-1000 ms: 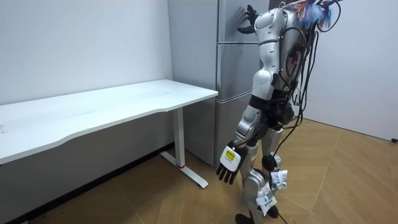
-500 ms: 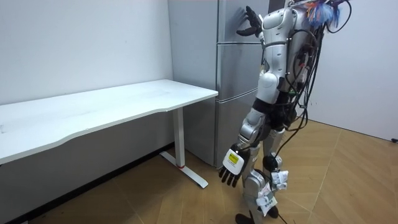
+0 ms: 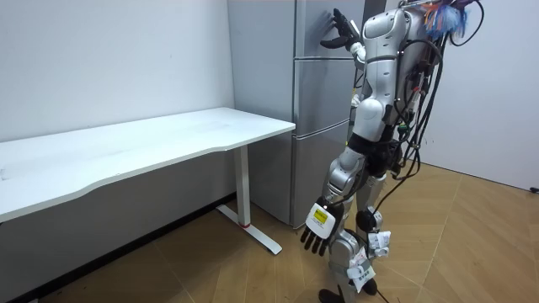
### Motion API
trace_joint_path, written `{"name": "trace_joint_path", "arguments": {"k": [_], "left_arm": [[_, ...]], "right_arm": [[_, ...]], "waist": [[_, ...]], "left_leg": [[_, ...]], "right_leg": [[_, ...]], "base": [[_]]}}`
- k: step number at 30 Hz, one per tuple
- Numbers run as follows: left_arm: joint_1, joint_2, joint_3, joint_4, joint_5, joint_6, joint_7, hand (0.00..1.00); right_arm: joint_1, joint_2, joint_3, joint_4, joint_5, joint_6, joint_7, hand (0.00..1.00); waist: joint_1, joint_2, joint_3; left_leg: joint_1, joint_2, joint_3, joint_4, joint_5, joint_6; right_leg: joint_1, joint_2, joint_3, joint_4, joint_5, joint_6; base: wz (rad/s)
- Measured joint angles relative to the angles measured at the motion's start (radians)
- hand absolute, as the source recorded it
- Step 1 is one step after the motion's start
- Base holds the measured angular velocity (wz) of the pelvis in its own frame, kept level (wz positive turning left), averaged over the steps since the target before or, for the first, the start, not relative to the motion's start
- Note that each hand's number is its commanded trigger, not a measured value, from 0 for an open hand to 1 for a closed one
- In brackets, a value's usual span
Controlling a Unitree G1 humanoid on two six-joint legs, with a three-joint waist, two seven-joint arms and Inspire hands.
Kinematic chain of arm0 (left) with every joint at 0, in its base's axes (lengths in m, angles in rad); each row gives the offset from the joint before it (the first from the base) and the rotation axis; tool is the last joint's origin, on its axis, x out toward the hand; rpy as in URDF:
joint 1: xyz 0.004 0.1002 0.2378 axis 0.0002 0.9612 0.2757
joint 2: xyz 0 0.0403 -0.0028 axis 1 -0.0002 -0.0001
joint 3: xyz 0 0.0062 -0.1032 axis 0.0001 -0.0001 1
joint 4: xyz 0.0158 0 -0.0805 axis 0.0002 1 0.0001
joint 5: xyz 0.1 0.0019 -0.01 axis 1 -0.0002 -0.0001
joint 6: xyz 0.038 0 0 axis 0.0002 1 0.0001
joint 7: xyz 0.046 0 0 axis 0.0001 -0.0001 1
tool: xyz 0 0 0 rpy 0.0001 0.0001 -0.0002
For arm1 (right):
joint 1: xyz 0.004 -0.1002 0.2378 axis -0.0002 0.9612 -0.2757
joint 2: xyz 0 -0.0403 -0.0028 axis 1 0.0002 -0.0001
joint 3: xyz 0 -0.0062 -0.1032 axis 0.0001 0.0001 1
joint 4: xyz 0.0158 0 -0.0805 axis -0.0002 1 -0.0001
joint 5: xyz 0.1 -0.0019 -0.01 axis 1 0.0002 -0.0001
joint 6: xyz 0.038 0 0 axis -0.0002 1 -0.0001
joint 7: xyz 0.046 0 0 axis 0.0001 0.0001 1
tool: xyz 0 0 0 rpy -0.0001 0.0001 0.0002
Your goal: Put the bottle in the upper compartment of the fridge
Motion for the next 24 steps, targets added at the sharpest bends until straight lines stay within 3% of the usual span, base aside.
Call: {"name": "trace_joint_path", "arguments": {"k": [7, 15, 19, 24], "left_arm": [[0.019, 0.000, 0.003, -0.056, 0.000, 0.013, 0.000, 0.00], [0.032, 0.000, 0.018, -0.081, -0.001, 0.004, 0.001, 0.00], [0.042, 0.002, 0.041, -0.085, -0.002, -0.006, 0.008, 0.00], [0.050, 0.002, 0.082, -0.089, -0.002, -0.010, 0.008, 0.00]], "right_arm": [[0.002, -0.001, -0.001, 0.002, 0.000, 0.003, 0.004, 0.00], [0.004, -0.012, -0.022, 0.004, 0.000, 0.002, 0.019, 0.00], [0.046, -0.013, -0.060, 0.001, 0.033, 0.003, 0.016, 0.00], [0.092, -0.014, -0.137, 0.003, 0.069, 0.055, -0.027, 0.00]], "waist": [[-0.013, -0.001, -0.0050], [-0.037, -0.005, -0.0035], [-0.042, -0.009, -0.0034], [-0.047, -0.019, -0.0034]], "left_leg": [[0.002, -0.003, -0.011, 0.001, 0.001, 0.001], [0.002, -0.004, -0.012, 0.000, 0.000, 0.002], [0.001, -0.006, -0.014, -0.003, 0.000, 0.002], [-0.001, -0.007, -0.018, -0.011, 0.000, 0.002]], "right_leg": [[0.014, -0.003, -0.011, -0.001, -0.001, 0.002], [0.015, -0.003, -0.006, -0.003, -0.002, 0.004], [0.015, -0.003, -0.006, -0.002, -0.003, 0.006], [0.012, -0.003, -0.010, -0.005, -0.006, 0.010]], "base": [[0.04], [0.01], [0.03], [0.02]]}}
